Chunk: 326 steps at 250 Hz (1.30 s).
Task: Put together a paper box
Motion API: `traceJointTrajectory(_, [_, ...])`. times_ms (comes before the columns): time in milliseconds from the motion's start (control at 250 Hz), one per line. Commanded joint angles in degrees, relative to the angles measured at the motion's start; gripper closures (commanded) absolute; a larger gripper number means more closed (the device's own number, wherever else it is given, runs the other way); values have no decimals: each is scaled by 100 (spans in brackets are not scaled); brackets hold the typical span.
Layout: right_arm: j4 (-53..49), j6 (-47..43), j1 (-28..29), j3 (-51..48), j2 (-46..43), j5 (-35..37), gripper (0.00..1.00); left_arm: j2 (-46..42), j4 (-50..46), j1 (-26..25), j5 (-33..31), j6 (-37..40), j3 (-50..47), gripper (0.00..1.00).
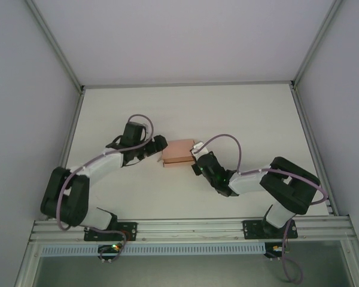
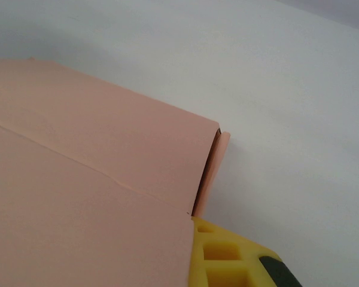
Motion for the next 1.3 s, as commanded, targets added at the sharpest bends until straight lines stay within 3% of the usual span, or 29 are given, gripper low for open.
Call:
traceJointTrajectory(0, [-25,-240,32,-271,273,-129,100,410,352,68,445,150,188,23])
traceJointTrajectory(276, [-45,-212,33,-329,350,-290,99,993,1339,63,882,-247,-242,47])
traceJointTrajectory(463, [-455,22,29,-457,-123,-446,85,1134,1413,66,771,-245,-365,58])
traceJointTrajectory(635, [-1633,94,30,-666,-1423,-1168,39,1221,1290,60,651,-154,-406,61])
traceJointTrajectory(831, [-2953,134,-18,-967,-3163,-1493,22,1323,1167,47,537,-12,-437,63])
traceJointTrajectory(974, [-3166,723,-406,-837,-3964,-1815,0,1395,958,-31,431,142,-373,64])
traceJointTrajectory(1098, [-3485,1724,-986,-325,-3765,-2383,0,1468,1018,-21,448,101,-436,69])
traceJointTrajectory(1298, [-4047,2514,-1539,720,-2514,-3521,0,1643,1713,310,962,-175,-789,74])
